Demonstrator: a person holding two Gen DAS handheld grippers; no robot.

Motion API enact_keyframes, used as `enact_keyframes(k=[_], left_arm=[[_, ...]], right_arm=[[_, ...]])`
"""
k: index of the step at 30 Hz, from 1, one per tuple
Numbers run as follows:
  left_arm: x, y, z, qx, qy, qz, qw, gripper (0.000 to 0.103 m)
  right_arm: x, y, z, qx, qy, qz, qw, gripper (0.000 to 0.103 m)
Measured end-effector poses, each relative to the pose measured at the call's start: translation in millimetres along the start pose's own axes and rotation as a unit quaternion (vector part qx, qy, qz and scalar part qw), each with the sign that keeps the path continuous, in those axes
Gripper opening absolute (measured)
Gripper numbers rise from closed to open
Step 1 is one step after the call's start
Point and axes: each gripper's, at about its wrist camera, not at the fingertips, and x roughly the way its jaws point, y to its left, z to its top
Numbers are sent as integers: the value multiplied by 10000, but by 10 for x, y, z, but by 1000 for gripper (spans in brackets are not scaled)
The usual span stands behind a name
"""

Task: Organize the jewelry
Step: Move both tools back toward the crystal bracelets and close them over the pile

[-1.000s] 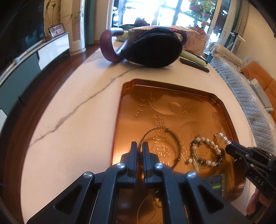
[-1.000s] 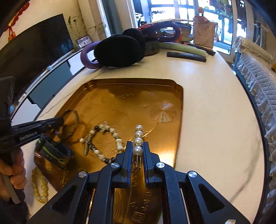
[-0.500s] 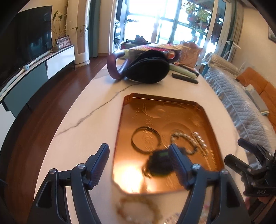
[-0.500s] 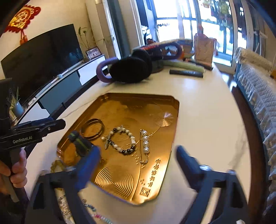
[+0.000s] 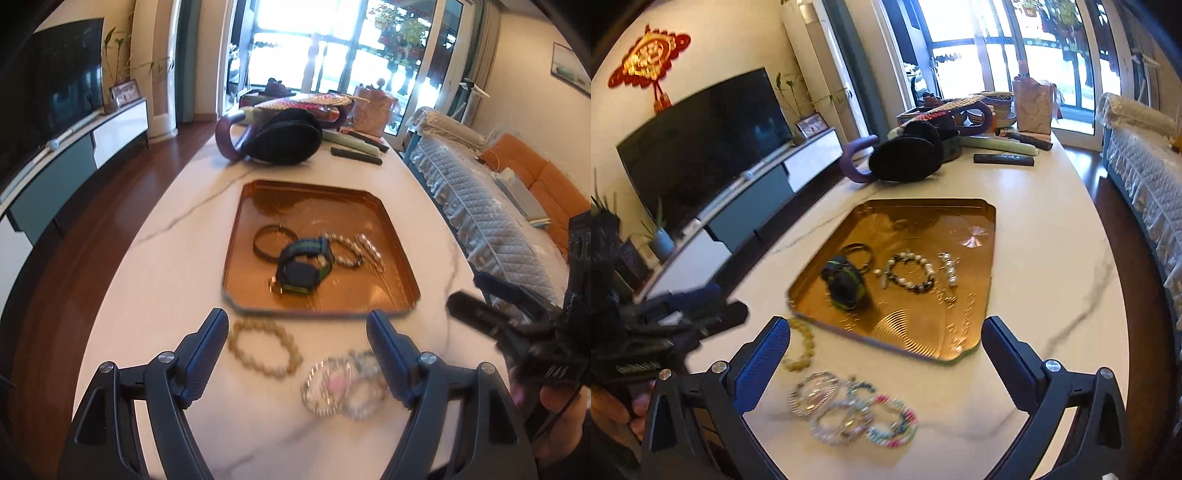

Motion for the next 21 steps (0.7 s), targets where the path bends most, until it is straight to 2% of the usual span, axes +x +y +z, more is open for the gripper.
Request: enact_keyframes(k=[3,6,8,11,14,16,17,19,21], left_arm=[[-39,51,-143,-53,156,111,9998,78],[10,66,-286,32,244,177,9995,78],[63,60,-381,152,212,147,9996,78],[199,36,-522,304,271,234,9989,78],[314,42,-662,174,433,58,9989,75],[336,33,-701,93,449,-102,9989,73],[336,24,-701,120,423,-162,9989,71],[365,-36,-686,326,383,-140,9986,63],[418,-44,-669,389,438,-65,9983,54]], right_arm=[[-124,26,-81,-116,26,125,9999,103],[-152,111,-207,-664,60,4,9978,103],[-143,124,-290,-868,86,49,9962,100],[-79,67,-374,-793,184,146,9966,91],[33,-6,-498,-647,307,121,9974,76],[164,-45,-568,-509,539,189,9971,60],[215,-55,-593,-474,636,217,9966,56],[317,-62,-649,-485,822,235,9952,40],[360,-60,-684,-492,889,262,9945,34]])
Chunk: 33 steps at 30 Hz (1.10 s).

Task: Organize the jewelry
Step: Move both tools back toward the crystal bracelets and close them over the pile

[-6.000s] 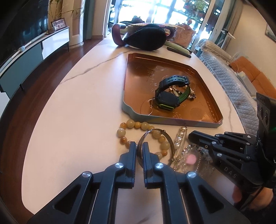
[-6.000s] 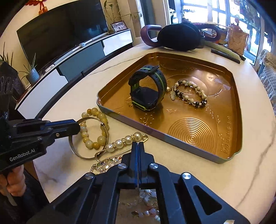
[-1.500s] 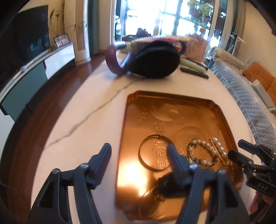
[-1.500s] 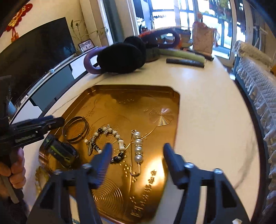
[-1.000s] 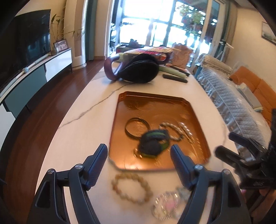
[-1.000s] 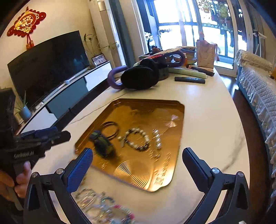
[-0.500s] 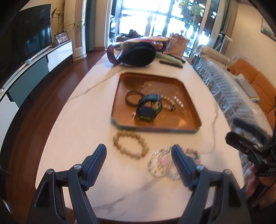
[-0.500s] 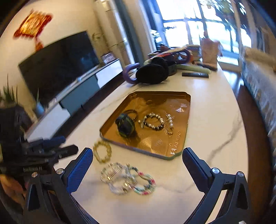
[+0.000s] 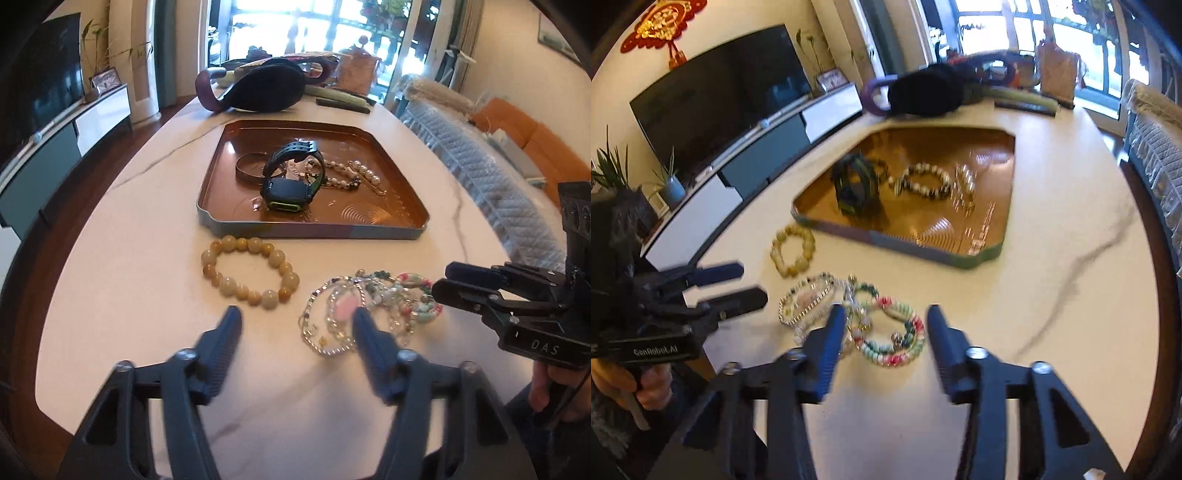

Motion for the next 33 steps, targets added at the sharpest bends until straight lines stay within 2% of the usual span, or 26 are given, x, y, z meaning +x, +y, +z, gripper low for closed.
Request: enact_keyframes(k=[4,11,12,15,16,18,24,27,33], left_arm=[[165,45,-43,-161,475,-214,9985,32],[207,-67,-101,147,363,87,9992,30],[211,-98,-109,218,319,166,9991,29],[228,-110,-91,223,252,159,9993,25],[232,-102,-84,193,236,168,9994,17],[244,-96,-77,223,209,250,9992,10],[221,-69,-88,162,282,103,9994,9],[188,-42,-80,33,326,-36,9995,9],[7,30,-10,-113,7,-81,9999,9]], right_arm=[[16,50,-18,-47,-7,179,9998,33],[148,168,-4,-464,184,18,9988,33],[162,170,7,-493,177,24,9986,30],[269,191,34,-596,320,-51,9977,12],[287,183,34,-570,328,-2,9978,12],[300,172,43,-489,334,61,9982,11],[238,197,52,-492,275,-51,9984,6],[155,135,69,-249,160,45,9996,6],[-28,52,119,-142,-123,-18,9998,5]])
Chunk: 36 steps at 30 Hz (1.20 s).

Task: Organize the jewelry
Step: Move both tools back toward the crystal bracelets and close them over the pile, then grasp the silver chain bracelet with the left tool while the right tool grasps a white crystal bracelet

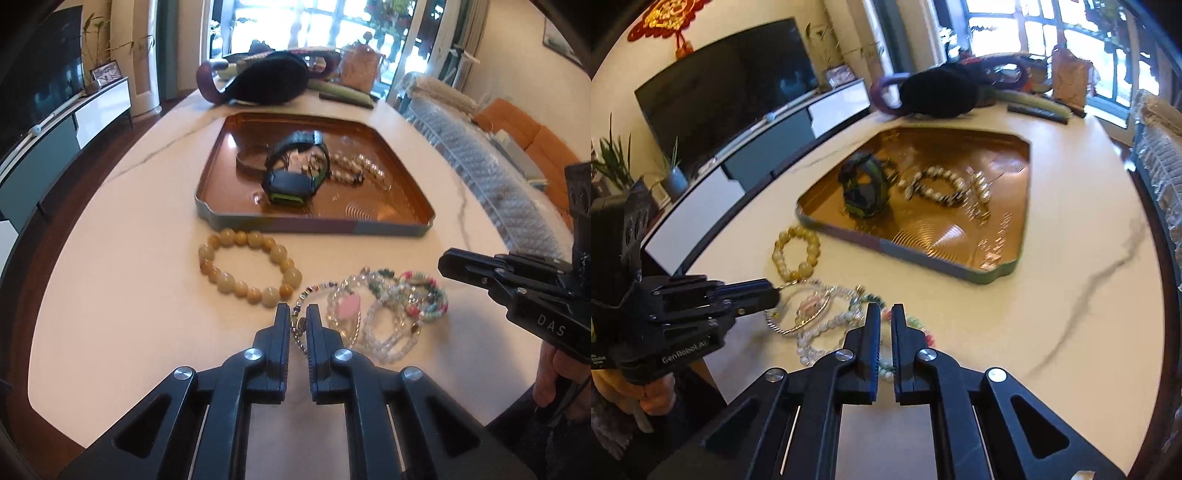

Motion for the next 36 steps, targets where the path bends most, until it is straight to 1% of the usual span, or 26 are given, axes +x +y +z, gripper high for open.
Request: enact_keyframes(k=[2,4,5,8,10,14,17,19,21,23,24,25,27,28,31,33,36], left_arm=[[-30,19,12,-60,-59,-19,10000,9],[-26,9,15,-36,-42,-11,10000,9],[-13,1,14,-13,-26,31,10000,9],[62,-33,-18,84,122,190,9997,9],[111,-51,-42,170,220,243,9993,9],[168,-66,-84,247,300,350,9986,9],[206,-70,-91,285,325,446,9981,12],[211,-91,-87,365,285,479,9978,16],[221,-106,-86,427,250,499,9975,17],[233,-116,-75,494,259,432,9975,14],[238,-111,-66,484,290,335,9978,7],[244,-106,-61,458,311,273,9981,6],[233,-116,-59,512,327,223,9979,6],[209,-142,-61,569,283,200,9978,6],[65,-241,-44,826,-8,202,9964,6],[37,-232,-37,792,-28,197,9967,6],[5,-169,-15,585,-35,166,9981,6]], right_arm=[[13,-2,-3,-30,44,-5,10000,5],[47,22,-33,-54,103,87,9999,9],[75,46,-49,-84,165,104,9998,9],[143,139,-80,-369,335,27,9988,10],[172,161,-104,-470,410,-34,9980,13],[244,134,-127,-367,540,26,9979,15],[265,132,-127,-351,572,126,9977,16],[318,155,-140,-421,724,186,9963,18],[328,216,-149,-603,681,46,9958,16],[318,249,-146,-697,625,-14,9956,12],[300,252,-137,-697,557,-32,9960,7],[277,253,-122,-700,489,-76,9963,5],[203,228,-80,-647,308,-131,9973,5],[181,213,-62,-605,283,-112,9977,5],[106,175,-28,-587,220,-127,9980,5],[58,160,-22,-581,152,-149,9981,5],[-23,154,-5,-603,44,-198,9980,5]])
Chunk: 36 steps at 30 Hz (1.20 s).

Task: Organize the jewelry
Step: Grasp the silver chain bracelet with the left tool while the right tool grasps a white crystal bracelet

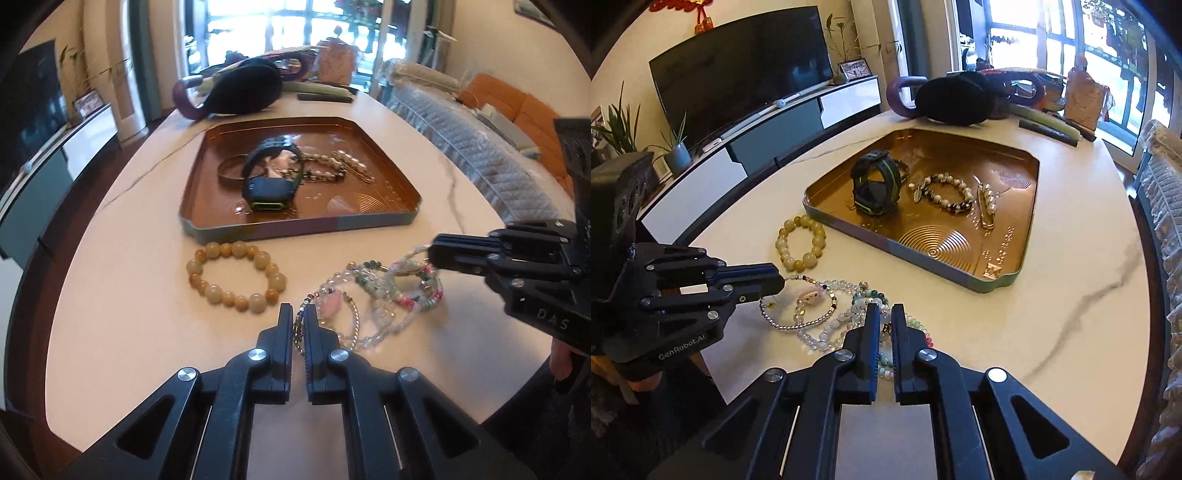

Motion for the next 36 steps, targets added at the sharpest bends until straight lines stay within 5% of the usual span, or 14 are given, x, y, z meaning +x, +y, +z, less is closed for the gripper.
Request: enact_keyframes(k=[13,36], left_arm=[[-258,-18,83,-71,-449,-244,9987,4],[-403,1,216,-140,-621,-469,9969,4]], right_arm=[[-277,-91,91,-3,-421,-141,9990,5],[-539,-81,194,-8,-817,-162,9965,5]])
